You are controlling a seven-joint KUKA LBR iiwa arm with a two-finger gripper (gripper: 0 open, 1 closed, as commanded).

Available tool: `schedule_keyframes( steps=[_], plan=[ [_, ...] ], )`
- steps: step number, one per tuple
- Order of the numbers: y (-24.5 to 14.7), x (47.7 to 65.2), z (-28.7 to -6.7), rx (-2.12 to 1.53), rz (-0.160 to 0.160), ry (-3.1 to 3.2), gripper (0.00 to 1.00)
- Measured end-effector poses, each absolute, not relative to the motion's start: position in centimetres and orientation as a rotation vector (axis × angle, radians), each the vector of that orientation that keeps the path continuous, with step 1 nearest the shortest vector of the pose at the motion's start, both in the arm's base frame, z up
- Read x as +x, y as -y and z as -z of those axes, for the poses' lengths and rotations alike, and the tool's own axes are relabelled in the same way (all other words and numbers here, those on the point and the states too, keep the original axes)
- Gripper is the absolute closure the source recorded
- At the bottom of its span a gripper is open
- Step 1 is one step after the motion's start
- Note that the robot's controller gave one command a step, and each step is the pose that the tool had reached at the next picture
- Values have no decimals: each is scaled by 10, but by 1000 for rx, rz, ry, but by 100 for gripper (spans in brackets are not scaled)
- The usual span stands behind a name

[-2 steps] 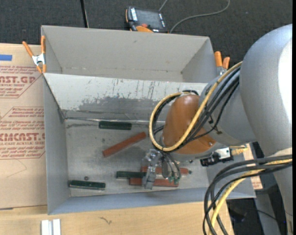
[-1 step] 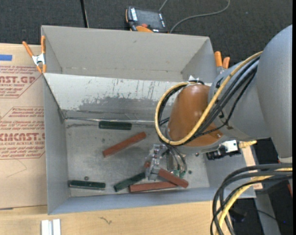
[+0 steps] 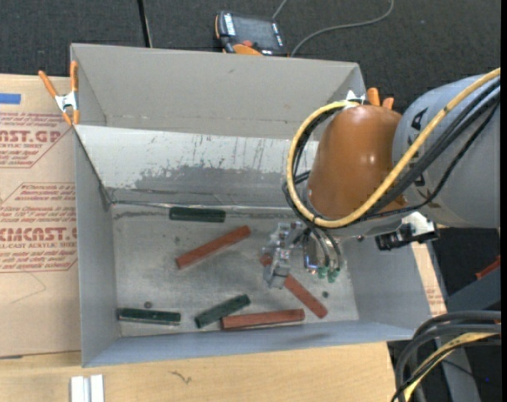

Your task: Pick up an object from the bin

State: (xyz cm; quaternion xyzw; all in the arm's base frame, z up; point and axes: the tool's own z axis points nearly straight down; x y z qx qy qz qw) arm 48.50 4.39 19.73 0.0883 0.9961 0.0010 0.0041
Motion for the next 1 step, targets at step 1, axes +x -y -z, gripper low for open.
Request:
schedule_keyframes(
  steps=[1],
  plan=[
    [-44,485,-198,276,0,-3128,100]
  ],
)
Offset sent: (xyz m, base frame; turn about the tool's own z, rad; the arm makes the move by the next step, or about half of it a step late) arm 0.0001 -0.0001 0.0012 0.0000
